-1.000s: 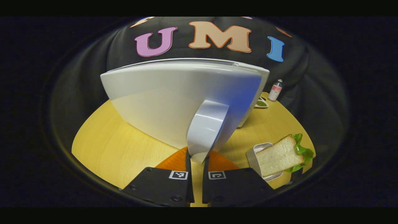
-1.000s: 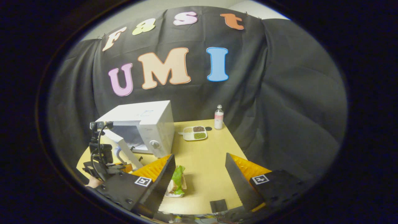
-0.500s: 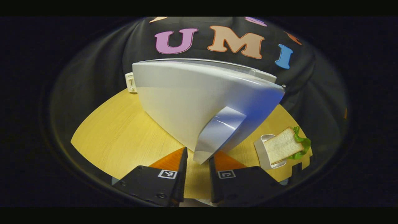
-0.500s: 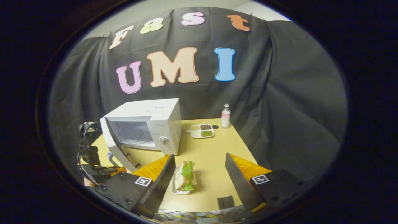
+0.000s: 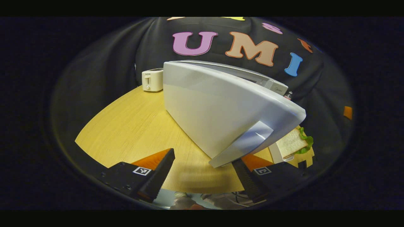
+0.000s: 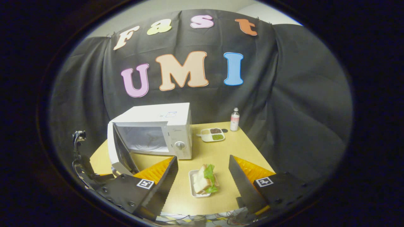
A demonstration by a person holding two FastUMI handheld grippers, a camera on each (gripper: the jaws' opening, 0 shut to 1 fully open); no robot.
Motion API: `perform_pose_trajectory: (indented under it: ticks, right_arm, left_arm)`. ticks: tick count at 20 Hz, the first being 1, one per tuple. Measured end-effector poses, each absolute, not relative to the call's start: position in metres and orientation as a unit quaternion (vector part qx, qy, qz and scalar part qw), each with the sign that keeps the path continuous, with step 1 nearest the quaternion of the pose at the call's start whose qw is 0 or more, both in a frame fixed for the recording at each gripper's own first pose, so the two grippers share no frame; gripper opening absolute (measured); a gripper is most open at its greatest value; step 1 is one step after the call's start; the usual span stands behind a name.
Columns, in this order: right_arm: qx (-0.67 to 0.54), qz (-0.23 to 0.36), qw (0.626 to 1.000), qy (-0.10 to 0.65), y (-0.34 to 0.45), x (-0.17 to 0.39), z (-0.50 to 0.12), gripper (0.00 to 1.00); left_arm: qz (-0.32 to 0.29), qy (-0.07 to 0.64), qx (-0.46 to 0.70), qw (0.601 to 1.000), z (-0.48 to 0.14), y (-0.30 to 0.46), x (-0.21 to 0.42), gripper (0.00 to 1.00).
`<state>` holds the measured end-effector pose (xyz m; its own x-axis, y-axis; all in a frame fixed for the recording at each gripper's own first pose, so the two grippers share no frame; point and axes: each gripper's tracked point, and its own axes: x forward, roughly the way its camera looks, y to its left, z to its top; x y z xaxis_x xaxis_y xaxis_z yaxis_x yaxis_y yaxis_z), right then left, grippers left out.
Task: Open the microwave oven with the left hand, put the food in, and close the microwave oven.
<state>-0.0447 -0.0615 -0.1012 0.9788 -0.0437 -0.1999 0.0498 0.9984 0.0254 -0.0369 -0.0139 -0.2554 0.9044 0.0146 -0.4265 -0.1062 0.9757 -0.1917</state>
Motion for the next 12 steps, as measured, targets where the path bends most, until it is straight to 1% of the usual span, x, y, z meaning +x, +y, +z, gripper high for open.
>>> perform_pose_trajectory:
  ticks: [3, 4, 12]
  right_arm:
    - [0.018, -0.030, 0.994, 0.102, -0.043, -0.058, -0.105, 1.00]
    - [0.018, -0.031, 0.994, 0.103, -0.037, -0.063, -0.107, 0.94]
    - [0.016, -0.044, 0.993, 0.111, 0.001, -0.096, -0.120, 0.94]
  left_arm:
    - [0.032, 0.220, -0.100, 0.970, -0.257, 0.009, -0.055, 1.00]
    - [0.034, 0.220, -0.101, 0.970, -0.256, 0.018, -0.061, 1.00]
    - [0.070, 0.219, -0.114, 0.966, -0.261, 0.105, -0.113, 1.00]
